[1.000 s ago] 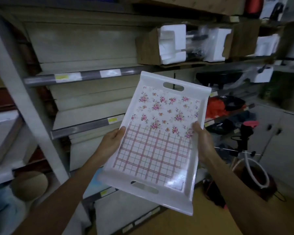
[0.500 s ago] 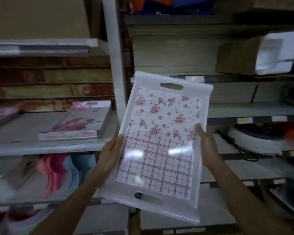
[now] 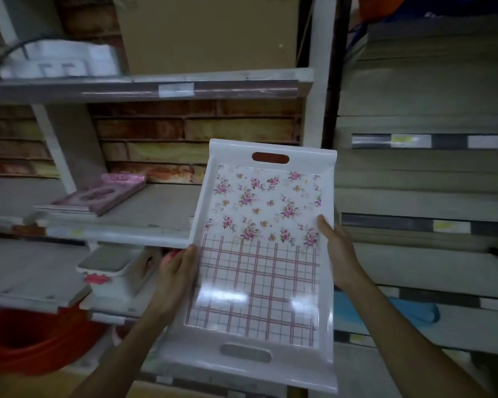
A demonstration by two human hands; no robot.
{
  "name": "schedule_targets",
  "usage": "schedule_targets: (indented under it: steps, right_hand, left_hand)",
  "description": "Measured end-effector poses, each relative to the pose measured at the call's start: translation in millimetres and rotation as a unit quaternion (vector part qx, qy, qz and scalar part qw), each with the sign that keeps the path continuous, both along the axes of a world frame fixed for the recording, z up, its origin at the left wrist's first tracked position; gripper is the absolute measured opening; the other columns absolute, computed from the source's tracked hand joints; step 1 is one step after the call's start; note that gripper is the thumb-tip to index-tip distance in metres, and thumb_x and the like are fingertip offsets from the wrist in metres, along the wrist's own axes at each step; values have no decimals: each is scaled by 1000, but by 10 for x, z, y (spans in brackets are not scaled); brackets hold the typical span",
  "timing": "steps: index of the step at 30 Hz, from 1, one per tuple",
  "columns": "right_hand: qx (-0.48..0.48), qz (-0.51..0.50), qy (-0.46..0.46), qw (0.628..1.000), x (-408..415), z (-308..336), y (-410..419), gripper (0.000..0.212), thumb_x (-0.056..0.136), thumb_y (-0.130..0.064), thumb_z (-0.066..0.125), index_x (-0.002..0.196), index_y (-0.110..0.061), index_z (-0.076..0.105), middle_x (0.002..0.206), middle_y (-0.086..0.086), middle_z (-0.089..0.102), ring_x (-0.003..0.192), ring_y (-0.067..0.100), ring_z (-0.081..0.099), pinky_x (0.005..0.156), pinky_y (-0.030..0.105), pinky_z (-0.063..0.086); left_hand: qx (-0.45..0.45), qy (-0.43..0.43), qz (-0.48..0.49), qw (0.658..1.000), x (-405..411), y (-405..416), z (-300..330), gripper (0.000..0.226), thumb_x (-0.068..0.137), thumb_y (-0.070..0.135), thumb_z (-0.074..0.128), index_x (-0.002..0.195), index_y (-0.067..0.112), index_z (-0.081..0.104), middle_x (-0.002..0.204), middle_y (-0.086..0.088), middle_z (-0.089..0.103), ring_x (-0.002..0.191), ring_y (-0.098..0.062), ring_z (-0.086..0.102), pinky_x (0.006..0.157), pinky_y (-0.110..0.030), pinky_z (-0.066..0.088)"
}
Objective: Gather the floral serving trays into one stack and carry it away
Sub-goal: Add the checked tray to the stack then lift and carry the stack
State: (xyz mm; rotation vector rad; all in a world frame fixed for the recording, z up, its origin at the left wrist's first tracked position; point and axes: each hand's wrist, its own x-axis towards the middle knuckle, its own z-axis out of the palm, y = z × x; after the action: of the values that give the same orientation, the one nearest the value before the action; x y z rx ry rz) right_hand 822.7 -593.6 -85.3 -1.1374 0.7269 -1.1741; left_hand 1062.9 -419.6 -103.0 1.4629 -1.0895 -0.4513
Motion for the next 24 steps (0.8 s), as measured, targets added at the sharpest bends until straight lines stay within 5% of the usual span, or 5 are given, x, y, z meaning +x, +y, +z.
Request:
schedule_targets:
  steps: [3, 6, 12, 17, 24]
  right_hand:
    - [-23, 6, 13, 1000, 364, -15, 44, 29, 98, -25, 56, 127, -24, 60, 110, -9, 71, 97, 7, 70, 80, 27, 58]
    - [-31, 9, 21, 999, 626, -37, 31, 26, 98, -24, 55, 124, -26, 61, 108, -9, 72, 98, 9, 69, 82, 30, 56]
    - [-52, 6, 57, 997, 917, -25, -91, 17, 99, -20, 54, 108, -30, 64, 89, -21, 75, 84, -3, 71, 61, 12, 53]
    - [-87, -21, 112, 990, 1077, 40, -352, 27, 98, -12, 54, 121, -26, 58, 106, -15, 69, 90, -1, 68, 72, 18, 52]
    - [-104, -66, 148, 981, 1315, 234, -1090, 35, 99, -10, 48, 133, -18, 54, 110, -7, 67, 95, 6, 64, 76, 24, 53]
  left_hand:
    - [1, -3, 14, 1000, 340, 94, -47, 36, 100, 47, 37, 96, 29, 68, 99, 10, 73, 90, -8, 70, 80, -32, 55]
    - [27, 13, 19, 999, 672, 74, -124, 53, 90, 68, 38, 110, 29, 67, 104, 4, 74, 96, -13, 71, 87, -40, 55]
    - [56, 40, 73, 995, 1070, -240, -64, 67, 83, 80, 36, 116, 32, 67, 112, 6, 72, 105, -17, 66, 98, -45, 49]
    - [33, 68, 42, 996, 1144, -643, 165, 39, 100, 49, 35, 95, 29, 68, 95, 4, 74, 91, -14, 70, 72, -25, 53]
    - [18, 9, 41, 999, 1474, -1594, 336, 39, 101, 43, 39, 122, 11, 48, 107, -3, 63, 89, -13, 62, 64, -25, 47]
